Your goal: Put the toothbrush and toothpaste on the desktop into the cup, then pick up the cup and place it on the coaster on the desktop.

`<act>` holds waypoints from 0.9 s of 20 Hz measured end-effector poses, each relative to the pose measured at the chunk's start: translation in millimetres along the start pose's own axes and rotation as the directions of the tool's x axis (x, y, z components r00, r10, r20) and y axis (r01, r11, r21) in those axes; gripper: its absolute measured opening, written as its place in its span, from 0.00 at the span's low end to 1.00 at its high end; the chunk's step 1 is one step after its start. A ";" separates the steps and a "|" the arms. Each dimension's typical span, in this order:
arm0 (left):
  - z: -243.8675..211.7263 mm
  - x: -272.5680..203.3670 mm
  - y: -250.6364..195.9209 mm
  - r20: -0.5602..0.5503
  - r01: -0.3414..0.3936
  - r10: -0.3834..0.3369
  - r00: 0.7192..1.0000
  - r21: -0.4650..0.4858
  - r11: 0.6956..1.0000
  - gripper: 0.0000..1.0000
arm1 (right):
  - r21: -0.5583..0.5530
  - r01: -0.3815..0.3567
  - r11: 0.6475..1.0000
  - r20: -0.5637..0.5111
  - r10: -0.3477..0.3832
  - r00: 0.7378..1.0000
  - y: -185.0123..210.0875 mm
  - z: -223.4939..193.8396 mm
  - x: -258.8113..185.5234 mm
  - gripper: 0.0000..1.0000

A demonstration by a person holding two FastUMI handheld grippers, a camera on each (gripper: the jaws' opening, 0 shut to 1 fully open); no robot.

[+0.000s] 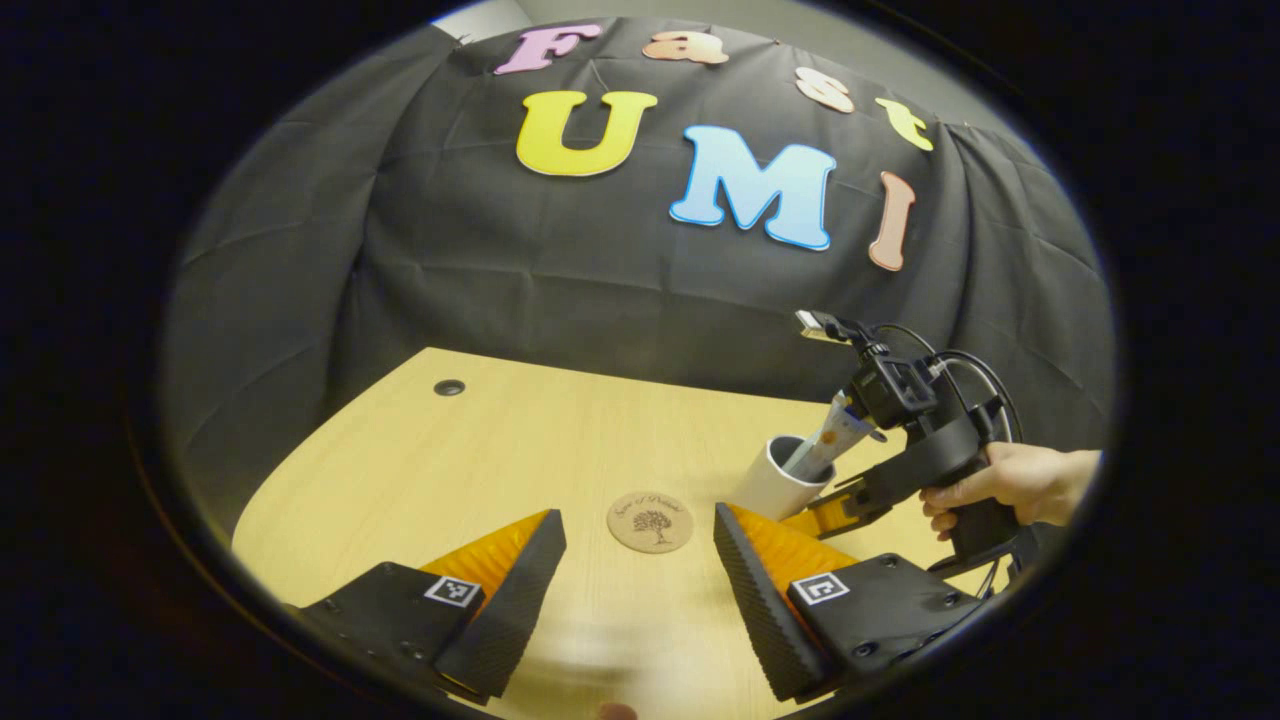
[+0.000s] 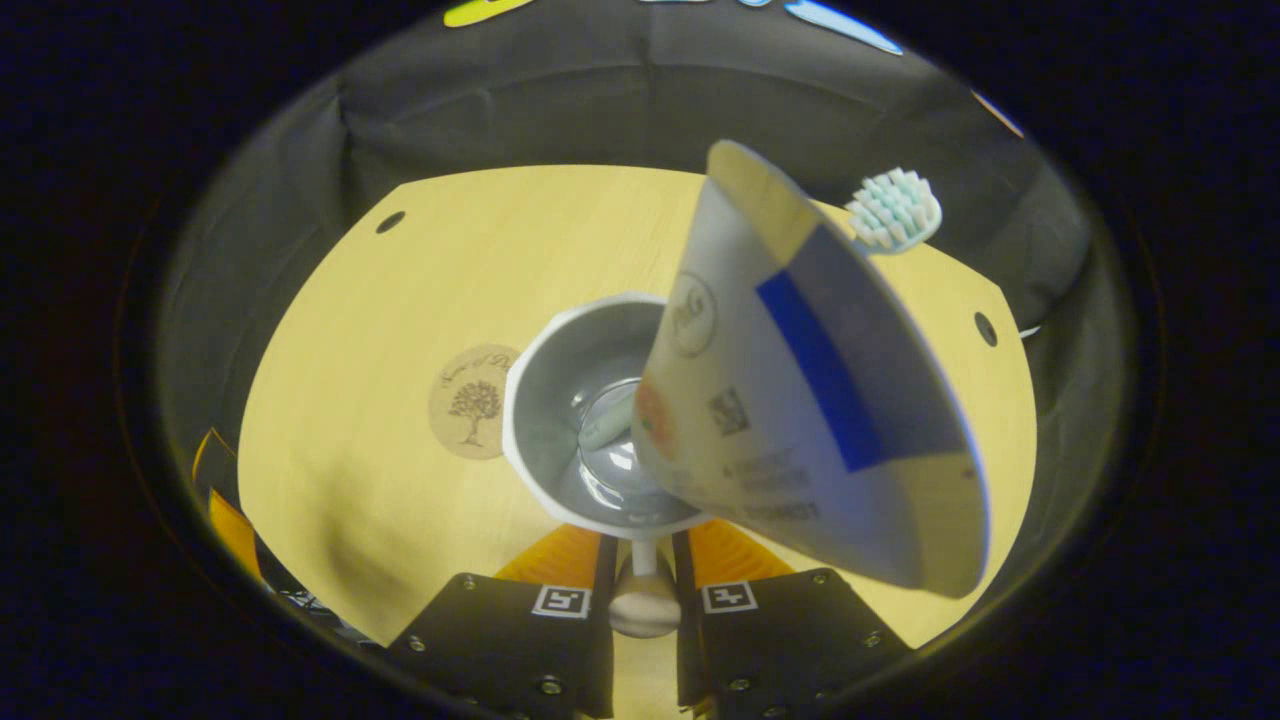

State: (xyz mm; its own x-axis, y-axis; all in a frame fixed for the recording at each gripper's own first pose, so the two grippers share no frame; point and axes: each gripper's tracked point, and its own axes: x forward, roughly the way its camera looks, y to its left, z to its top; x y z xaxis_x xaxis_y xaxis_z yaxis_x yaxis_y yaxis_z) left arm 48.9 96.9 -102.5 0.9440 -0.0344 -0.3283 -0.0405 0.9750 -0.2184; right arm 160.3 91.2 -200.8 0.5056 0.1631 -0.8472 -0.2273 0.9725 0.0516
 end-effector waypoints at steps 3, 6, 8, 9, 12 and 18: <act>-2.5 -10.5 7.1 0.000 -0.012 0.012 1.000 -0.002 1.000 0.99 | -0.044 -0.030 0.999 0.004 0.030 1.000 23.2 8.3 -2.4 0.25; -5.6 -21.2 18.7 0.001 -0.030 0.030 1.000 -0.003 1.000 0.99 | -0.082 -0.055 0.995 -0.014 0.054 0.998 47.0 16.5 2.1 0.25; -5.7 -25.1 24.1 0.004 -0.038 0.038 0.999 -0.009 0.999 0.94 | -0.109 -0.063 0.992 -0.022 0.061 0.998 61.1 22.0 6.7 0.25; -5.5 -27.2 26.0 0.002 -0.041 0.041 0.999 -0.015 0.999 0.94 | -0.120 -0.069 0.990 -0.028 0.066 0.997 69.2 23.4 9.7 0.25; -9.4 -30.6 31.0 -0.004 -0.042 0.042 0.999 -0.029 0.999 0.96 | -0.138 -0.078 0.987 -0.045 0.072 0.996 85.2 29.1 17.0 0.25; -13.0 -32.0 38.7 -0.014 -0.046 0.046 0.999 -0.042 0.998 0.99 | -0.140 -0.060 0.988 -0.071 0.051 0.996 103.6 42.3 46.0 0.25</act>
